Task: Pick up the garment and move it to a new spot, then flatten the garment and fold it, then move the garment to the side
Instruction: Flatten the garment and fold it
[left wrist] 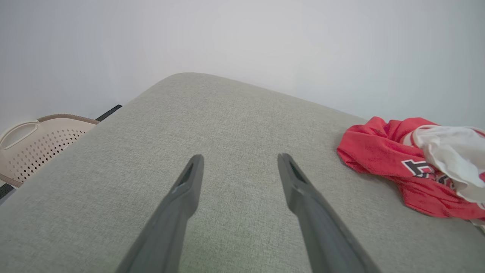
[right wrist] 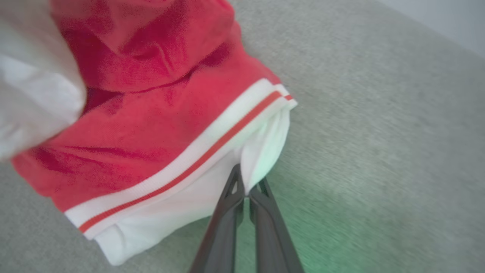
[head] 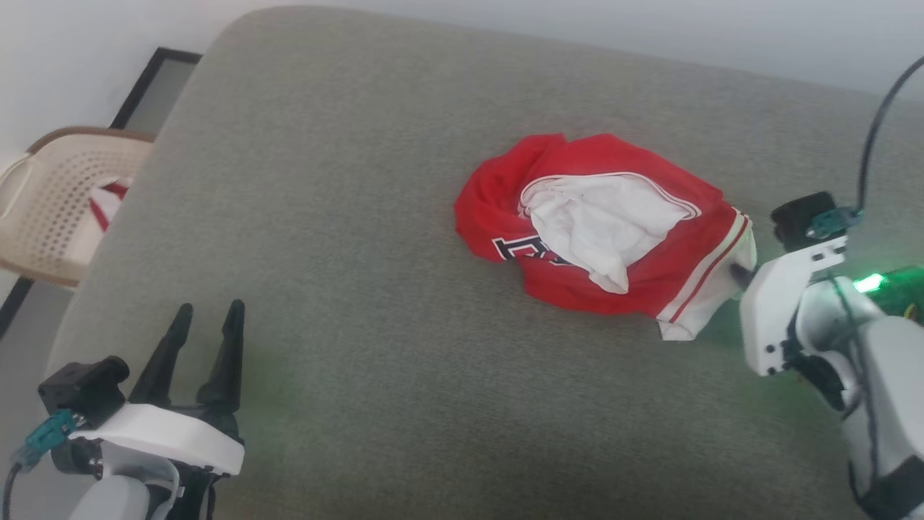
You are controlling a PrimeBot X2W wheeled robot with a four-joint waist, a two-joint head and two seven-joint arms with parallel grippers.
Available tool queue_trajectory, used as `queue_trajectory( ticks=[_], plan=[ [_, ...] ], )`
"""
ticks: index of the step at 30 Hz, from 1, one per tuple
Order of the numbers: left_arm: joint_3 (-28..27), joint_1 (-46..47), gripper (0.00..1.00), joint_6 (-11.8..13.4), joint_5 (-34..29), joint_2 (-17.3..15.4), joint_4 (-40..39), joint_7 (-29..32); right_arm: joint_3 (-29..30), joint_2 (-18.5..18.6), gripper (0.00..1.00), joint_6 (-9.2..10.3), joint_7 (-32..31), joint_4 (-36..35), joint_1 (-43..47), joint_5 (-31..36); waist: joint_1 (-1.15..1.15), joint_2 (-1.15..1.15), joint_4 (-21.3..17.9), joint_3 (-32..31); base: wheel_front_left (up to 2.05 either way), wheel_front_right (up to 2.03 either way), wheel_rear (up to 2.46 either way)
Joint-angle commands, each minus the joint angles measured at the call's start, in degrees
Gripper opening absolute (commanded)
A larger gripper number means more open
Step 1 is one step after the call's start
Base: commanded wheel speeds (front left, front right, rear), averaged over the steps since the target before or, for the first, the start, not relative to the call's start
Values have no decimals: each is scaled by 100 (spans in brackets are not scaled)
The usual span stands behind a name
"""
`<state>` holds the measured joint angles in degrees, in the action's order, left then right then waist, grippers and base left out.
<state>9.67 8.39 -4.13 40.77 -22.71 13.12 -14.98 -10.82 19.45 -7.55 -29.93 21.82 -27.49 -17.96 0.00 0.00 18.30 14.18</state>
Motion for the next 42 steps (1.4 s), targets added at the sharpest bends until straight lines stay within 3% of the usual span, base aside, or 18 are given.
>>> queue_trajectory(
  ticks=[1, 12, 17, 22, 23, 24, 25, 26, 27, 34, 42],
  plan=[
    [-37, -36, 100, -24, -81, -30, -43, -22, 102, 116, 0, 12, -145, -190, 82, -64, 0, 0, -150, -78, 0, 0, 0],
    [-54, -25, 100, 18, -70, -138, -167, 29, 1023, 848, 0, 11, -833, -1087, 584, -255, 0, 0, -503, -101, 0, 0, 0],
    [-15, 32, 100, 21, -64, -151, -206, 71, 1327, 668, 0, 11, -838, -963, 832, -238, 0, 0, -589, -70, 0, 0, 0],
    [20, 120, 100, 31, -84, -199, -227, 140, 1269, 396, 0, 11, -650, -473, 799, -229, 0, 0, -663, -67, 0, 0, 0],
    [26, 137, 100, 35, -96, -223, -232, 167, 1257, 351, 8, 11, -618, -352, 756, -224, 0, 0, -678, -77, 0, 0, 0],
    [26, 146, 100, 44, -91, -243, -244, 176, 1253, 298, 34, 11, -577, -242, 710, -246, 0, 0, -700, -89, 0, 0, 0],
    [23, 143, 100, 42, -83, -262, -255, 203, 1229, 259, 49, 11, -519, -147, 677, -255, 0, 0, -722, -104, 0, 0, 0],
    [24, 143, 100, 53, -92, -298, -262, 236, 1198, 242, 87, 11, -478, -68, 631, -255, 0, 0, -749, -124, 0, 0, 0],
    [23, 148, 100, 63, -93, -327, -282, 264, 1172, 234, 100, 11, -435, 1, 580, -261, 0, 0, -778, -146, 0, 0, 0],
    [61, 169, 100, 98, -119, -578, -554, 614, 1052, 257, 100, 11, -214, 60, 375, -371, 0, 0, -1065, -391, 0, 0, 0],
    [196, 369, 100, 148, -12, -892, -1200, 1433, 1242, 173, 100, 11, 345, -309, 517, -258, 0, 0, -1510, -590, 0, 0, 0]
  ],
)
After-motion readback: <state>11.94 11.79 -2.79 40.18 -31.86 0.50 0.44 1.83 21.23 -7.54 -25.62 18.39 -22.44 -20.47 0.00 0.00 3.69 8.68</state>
